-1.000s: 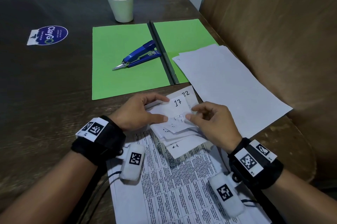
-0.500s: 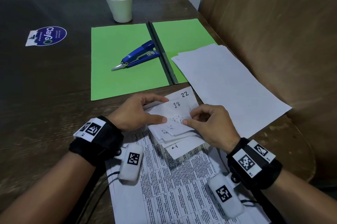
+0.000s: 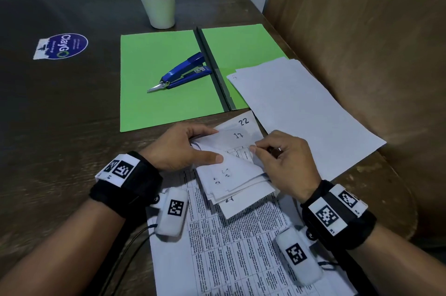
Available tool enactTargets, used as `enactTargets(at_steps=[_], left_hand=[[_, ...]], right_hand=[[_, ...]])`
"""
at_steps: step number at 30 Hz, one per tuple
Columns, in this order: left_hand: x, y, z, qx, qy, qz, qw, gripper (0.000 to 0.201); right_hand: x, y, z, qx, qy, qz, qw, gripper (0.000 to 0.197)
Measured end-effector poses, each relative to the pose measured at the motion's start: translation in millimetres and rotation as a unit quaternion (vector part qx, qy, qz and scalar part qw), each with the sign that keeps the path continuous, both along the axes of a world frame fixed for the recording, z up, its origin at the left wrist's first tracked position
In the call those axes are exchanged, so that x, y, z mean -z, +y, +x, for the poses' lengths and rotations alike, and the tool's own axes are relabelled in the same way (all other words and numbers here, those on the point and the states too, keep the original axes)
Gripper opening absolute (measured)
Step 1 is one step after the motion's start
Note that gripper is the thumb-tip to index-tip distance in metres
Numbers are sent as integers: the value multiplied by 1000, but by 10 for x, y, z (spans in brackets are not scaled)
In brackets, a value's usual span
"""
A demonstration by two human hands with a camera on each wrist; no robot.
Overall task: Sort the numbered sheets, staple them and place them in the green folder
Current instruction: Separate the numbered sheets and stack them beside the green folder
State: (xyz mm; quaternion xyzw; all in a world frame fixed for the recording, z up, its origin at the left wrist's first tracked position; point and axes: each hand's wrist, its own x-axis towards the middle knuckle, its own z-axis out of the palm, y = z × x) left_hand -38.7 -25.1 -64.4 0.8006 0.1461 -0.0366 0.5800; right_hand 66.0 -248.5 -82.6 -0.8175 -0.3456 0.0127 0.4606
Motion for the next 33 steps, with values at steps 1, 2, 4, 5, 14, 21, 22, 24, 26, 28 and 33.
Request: enactTargets(at_steps=[1,2,4,5,14,21,22,24,26,28,33], left_hand=[[0,2,3,0,2,1,1000,43],[-4,-1,4,0,3,-2,1000,39],[-13,-12,12,-6,6,2,1000,29],[-15,-19,19,-12,7,10,1000,25],[54,-99,66,-61,14,72,995,15],[32,-57,78,-39,26,124,991,9],[34,-52,83,-38,26,120,992,9],[25,-66,80,-36,24,100,994,15],[24,-73,74,-38,24,82,996,42],[36,-71,71,-44,21,59,997,67],[7,-106,72,-49,16,53,997,42]], right_hand=[[-6,-2,3,7,13,10,1000,11],[-11,-2,1,12,23,16,1000,11],[-19,3,-12,13,29,24,999,12],[-21,6,-17,9,28,26,999,13],[-66,2,-45,-34,73,-6,997,17],[-52,-4,-1,-20,45,18,999,16],[-51,-8,-5,-25,41,19,999,16],[-52,-11,-15,-32,36,26,998,14],[-42,-10,-15,-24,62,44,997,18],[-27,-7,-12,-8,94,49,994,22],[23,-26,-9,-10,138,38,990,6]])
